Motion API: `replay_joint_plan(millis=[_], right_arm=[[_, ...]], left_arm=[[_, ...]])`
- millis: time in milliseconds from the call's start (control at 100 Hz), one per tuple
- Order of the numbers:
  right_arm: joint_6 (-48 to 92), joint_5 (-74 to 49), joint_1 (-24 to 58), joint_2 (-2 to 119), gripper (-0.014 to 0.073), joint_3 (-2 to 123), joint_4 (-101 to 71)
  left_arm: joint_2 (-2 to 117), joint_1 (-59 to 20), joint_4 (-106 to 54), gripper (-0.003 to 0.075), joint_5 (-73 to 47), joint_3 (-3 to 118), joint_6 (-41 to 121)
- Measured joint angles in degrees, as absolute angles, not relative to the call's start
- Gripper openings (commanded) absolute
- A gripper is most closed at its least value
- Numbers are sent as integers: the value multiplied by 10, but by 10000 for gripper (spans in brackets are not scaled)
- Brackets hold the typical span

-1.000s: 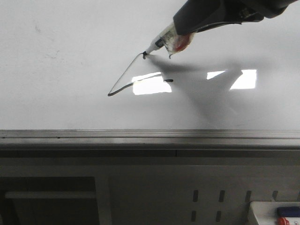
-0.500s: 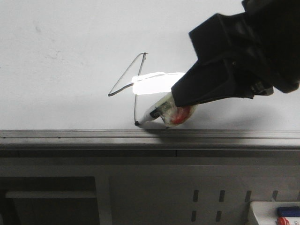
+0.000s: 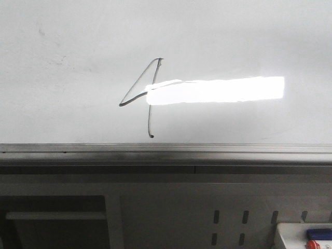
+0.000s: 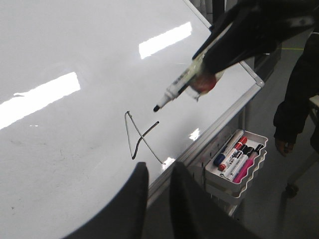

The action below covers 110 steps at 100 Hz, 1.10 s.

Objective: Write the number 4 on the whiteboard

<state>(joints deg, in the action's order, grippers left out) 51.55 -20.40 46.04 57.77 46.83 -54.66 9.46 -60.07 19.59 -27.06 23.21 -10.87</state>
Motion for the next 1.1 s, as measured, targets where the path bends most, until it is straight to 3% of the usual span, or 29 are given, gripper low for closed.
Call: replay_joint_plan(millis=[100,340,570,870,1100], right_arm=[[516,-237,493,575,-52,489,-500],[516,-279,517,575,-52,492,-400],[516,-284,517,575,-52,493,-355],[555,-293,518,575,-52,493,-344],[605,-313,518,570,-52,509,-343]], left_arm=[[151,-601,197,400,-272,256,-109],[339,-602,192,400,-323,378,-94],[478,-622,85,400,-414,494,92],[555,-628,35,398,-439,539,152],[571,-628,15,341,-445,543,172]])
